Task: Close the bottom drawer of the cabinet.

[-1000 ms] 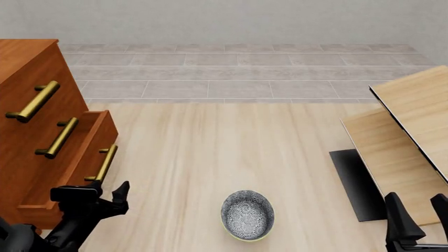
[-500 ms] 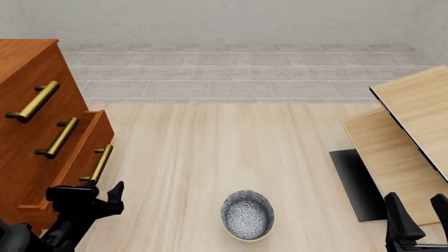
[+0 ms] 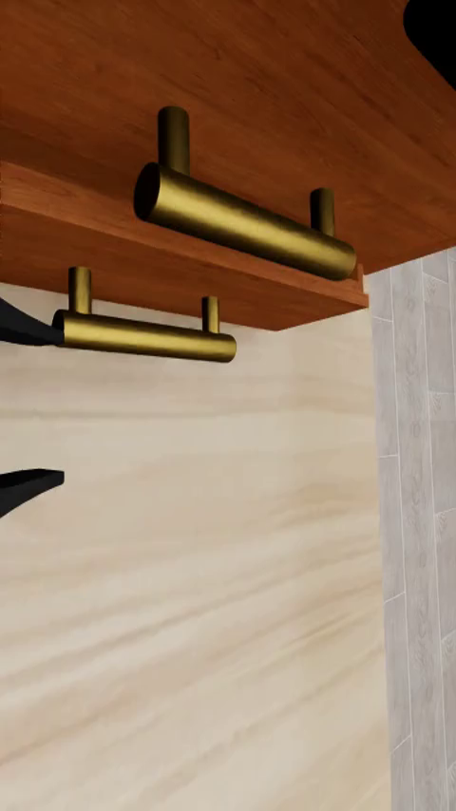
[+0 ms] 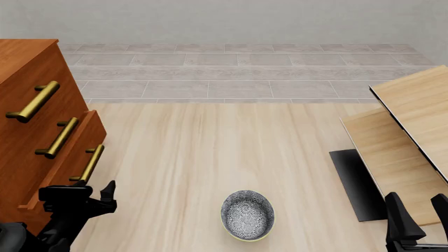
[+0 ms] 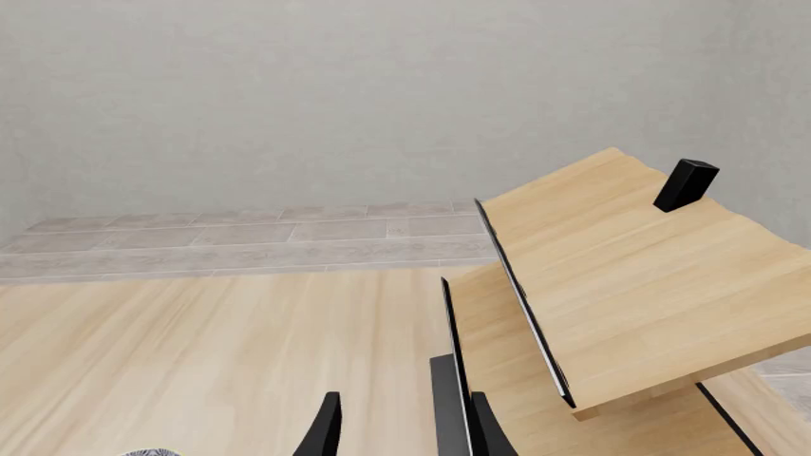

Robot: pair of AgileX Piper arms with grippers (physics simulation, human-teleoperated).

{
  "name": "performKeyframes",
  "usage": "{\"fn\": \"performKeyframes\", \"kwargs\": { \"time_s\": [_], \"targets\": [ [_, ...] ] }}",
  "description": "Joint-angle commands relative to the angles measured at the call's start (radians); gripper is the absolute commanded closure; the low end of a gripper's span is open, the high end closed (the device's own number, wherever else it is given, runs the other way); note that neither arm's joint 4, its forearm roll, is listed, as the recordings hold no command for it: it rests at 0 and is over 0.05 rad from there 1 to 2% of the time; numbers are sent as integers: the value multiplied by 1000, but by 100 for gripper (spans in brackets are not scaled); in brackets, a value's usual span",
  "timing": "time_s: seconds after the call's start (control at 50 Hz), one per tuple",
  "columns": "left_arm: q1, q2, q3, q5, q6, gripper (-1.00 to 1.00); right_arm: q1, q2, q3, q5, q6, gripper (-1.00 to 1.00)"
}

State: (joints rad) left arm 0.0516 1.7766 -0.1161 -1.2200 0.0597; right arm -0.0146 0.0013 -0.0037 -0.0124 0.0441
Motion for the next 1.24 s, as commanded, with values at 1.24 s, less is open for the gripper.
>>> {"fn": "performKeyframes", "kwargs": {
  "time_s": [1.24],
  "targets": [
    [97,60,-81,0,130,-100,-2,0,-1,-3,5,-100]
  ]
}}
